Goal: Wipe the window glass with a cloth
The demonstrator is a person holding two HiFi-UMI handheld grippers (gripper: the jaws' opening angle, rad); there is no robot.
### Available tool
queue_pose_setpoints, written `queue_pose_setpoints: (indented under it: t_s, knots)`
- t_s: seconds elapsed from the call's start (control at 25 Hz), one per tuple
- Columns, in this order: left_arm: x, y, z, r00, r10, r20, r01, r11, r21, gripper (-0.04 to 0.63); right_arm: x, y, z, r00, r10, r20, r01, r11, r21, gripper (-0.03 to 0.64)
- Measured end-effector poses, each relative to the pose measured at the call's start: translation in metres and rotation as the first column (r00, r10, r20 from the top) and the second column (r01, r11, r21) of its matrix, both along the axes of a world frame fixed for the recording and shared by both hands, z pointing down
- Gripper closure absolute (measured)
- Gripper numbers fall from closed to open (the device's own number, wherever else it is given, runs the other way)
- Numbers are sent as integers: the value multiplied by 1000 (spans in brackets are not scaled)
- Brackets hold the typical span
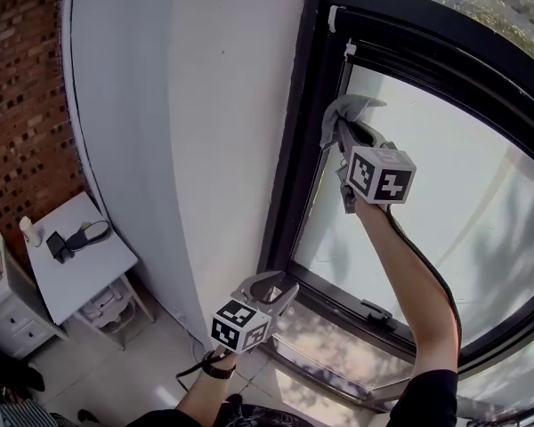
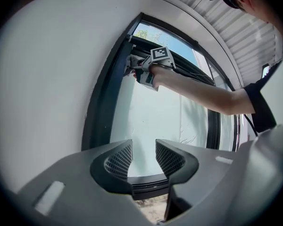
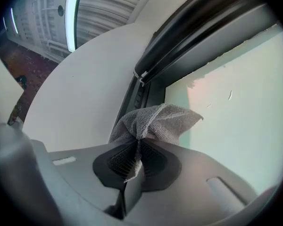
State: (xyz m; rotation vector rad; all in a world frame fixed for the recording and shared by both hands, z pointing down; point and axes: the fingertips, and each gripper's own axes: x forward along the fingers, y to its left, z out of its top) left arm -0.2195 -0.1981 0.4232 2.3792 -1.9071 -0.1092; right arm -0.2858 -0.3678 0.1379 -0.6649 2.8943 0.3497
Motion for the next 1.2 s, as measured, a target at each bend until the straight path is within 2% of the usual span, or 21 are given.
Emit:
queue_pose_setpoints:
  t_s: [0.28,0.64,0.96,1.2]
  knots:
    - [2,1,12,1000,1,-13,-1,1000,-31,454,19,-29,0,997,73,1,-73,997,-13,600]
    - [49,-23,10,992,129,7,-129,991,-27,459,105,-59,-2,976,217,8,-217,976,27,599]
    - [109,-46,11,962,274,21,-273,962,-33,459,203,-71,-4,940,340,26,-341,938,56,599]
    - [161,-59,16,928,367,56,-364,929,-65,488,288,-77,-7,891,451,47,-453,888,73,598]
